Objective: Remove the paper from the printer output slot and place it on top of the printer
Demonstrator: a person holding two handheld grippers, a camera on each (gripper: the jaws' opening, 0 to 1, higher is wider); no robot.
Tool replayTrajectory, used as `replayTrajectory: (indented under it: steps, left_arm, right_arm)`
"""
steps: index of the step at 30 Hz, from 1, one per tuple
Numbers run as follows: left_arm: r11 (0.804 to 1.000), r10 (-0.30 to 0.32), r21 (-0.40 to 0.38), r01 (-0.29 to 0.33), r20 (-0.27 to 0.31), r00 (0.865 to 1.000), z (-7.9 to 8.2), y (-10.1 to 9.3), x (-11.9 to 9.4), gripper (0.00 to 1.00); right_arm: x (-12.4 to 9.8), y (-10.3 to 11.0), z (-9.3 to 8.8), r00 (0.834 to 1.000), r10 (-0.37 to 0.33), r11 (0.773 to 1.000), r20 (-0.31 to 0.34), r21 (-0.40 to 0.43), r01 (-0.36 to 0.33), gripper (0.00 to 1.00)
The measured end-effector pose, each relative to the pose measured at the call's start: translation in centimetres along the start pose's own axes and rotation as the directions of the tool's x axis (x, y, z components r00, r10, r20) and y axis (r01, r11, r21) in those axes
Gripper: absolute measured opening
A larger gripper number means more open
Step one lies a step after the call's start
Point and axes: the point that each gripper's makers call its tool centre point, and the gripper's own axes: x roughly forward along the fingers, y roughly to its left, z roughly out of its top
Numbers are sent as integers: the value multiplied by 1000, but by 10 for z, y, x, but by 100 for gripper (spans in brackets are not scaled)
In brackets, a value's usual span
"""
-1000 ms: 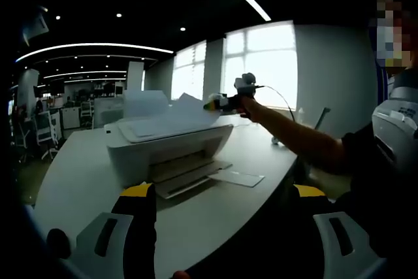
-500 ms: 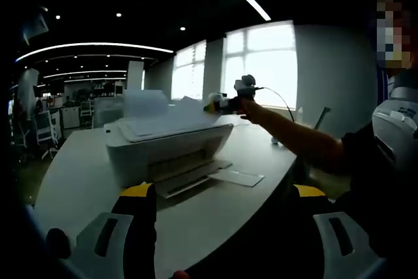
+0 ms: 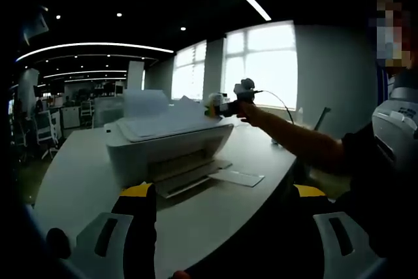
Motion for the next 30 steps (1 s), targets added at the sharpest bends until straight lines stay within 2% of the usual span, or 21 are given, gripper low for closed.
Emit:
replayTrajectory:
  steps: [20,30]
  left_arm:
    - [1000,-9,7,9,2,1000,2,-4,0,87]
    - [1000,-3,-2,3,5,1000,1,0,-1,87]
  right_arm:
    - [-2,1,-10,1000,-8,999,21,34,7,0]
    - [-3,1,-7,999,-12,999,31,38,10,0]
